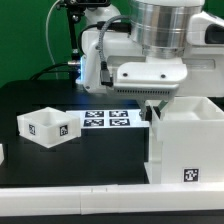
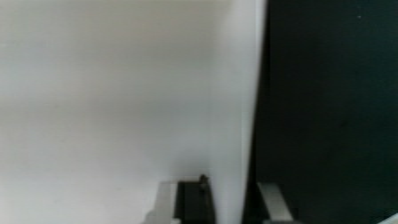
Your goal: Assemble drawer
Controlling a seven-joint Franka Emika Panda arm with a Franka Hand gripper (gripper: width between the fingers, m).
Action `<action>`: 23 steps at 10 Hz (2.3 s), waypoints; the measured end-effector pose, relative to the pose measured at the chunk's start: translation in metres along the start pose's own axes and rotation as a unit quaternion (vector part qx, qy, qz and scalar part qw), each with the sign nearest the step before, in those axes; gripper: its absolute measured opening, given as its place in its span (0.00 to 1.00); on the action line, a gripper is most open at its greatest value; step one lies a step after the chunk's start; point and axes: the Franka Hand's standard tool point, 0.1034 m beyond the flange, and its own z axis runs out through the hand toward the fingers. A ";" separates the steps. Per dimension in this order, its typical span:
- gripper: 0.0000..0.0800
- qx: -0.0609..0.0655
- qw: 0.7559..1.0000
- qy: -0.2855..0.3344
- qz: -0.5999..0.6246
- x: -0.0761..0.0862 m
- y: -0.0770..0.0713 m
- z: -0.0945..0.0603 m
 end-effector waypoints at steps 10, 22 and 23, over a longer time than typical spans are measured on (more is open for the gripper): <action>0.80 0.020 0.994 -0.101 0.026 0.024 -0.055 -0.059; 0.81 -0.195 0.842 -0.291 0.411 0.080 -0.030 -0.067; 0.81 -0.206 0.826 -0.279 0.445 0.080 -0.028 -0.062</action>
Offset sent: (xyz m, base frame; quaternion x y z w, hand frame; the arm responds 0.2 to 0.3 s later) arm 0.0000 0.0000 0.0000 0.0000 0.0000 0.0000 1.0000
